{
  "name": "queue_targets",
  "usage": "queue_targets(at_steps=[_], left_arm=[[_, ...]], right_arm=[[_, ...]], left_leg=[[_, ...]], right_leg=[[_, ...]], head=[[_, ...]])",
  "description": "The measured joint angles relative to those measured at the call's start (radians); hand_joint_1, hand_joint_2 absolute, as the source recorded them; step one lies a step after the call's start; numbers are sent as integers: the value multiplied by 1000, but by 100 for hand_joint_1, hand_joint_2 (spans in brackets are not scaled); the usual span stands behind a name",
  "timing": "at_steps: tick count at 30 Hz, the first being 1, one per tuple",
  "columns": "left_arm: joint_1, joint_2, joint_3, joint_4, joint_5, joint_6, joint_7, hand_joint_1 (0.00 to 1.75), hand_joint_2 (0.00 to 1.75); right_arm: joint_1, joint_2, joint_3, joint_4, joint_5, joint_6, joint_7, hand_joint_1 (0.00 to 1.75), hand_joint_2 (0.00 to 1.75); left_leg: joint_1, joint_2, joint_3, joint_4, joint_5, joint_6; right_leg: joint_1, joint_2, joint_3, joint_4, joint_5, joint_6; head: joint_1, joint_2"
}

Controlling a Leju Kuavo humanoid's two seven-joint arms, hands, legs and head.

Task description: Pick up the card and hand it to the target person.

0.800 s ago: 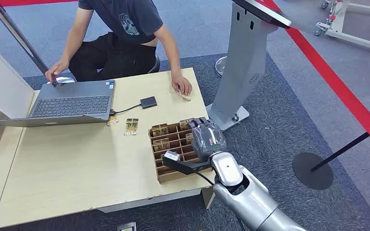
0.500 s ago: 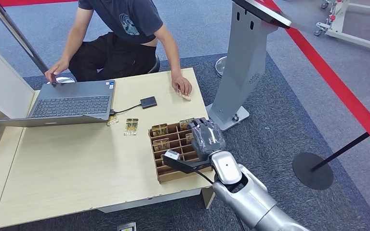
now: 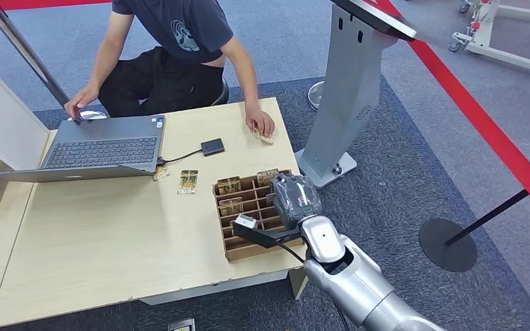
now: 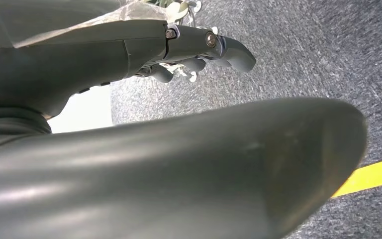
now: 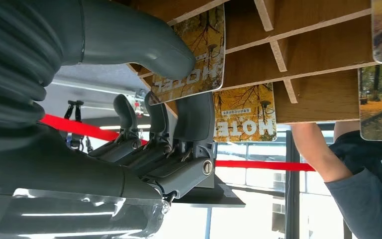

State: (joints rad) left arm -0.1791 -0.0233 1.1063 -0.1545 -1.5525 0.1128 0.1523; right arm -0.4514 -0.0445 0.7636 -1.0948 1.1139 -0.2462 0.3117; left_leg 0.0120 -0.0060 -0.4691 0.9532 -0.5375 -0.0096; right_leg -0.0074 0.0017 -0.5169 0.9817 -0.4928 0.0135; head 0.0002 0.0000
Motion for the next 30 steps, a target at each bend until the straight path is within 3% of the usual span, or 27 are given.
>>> queue_targets(at_steps=[8,12,19,23,30], left_arm=[[0,0,0,0,0,0,0,0,0],[0,0,0,0,0,0,0,0,0],[0,0,0,0,0,-1,-12,0,0],[-1,0,0,0,0,-4,-45,0,175],[-2,0,0,0,0,-8,-66,0,175]], right_arm=[[-2,6,0,11,-13,-5,-1,99,175],[-2,6,0,17,-18,-7,-2,101,175],[-2,6,0,19,-24,-9,-4,120,175],[-2,6,-1,19,-25,-13,-8,121,175],[-2,6,-2,19,-30,-19,-10,123,175]], left_leg=[[0,0,1,0,0,0],[0,0,1,0,0,0],[0,0,0,0,0,0],[0,0,1,0,0,0],[0,0,1,0,0,0]], right_leg=[[0,0,1,0,0,0],[0,0,1,0,0,0],[0,0,1,0,0,0],[0,0,1,0,0,0],[0,0,1,0,0,0]], head=[[0,0],[0,0],[0,0],[0,0],[0,0]])
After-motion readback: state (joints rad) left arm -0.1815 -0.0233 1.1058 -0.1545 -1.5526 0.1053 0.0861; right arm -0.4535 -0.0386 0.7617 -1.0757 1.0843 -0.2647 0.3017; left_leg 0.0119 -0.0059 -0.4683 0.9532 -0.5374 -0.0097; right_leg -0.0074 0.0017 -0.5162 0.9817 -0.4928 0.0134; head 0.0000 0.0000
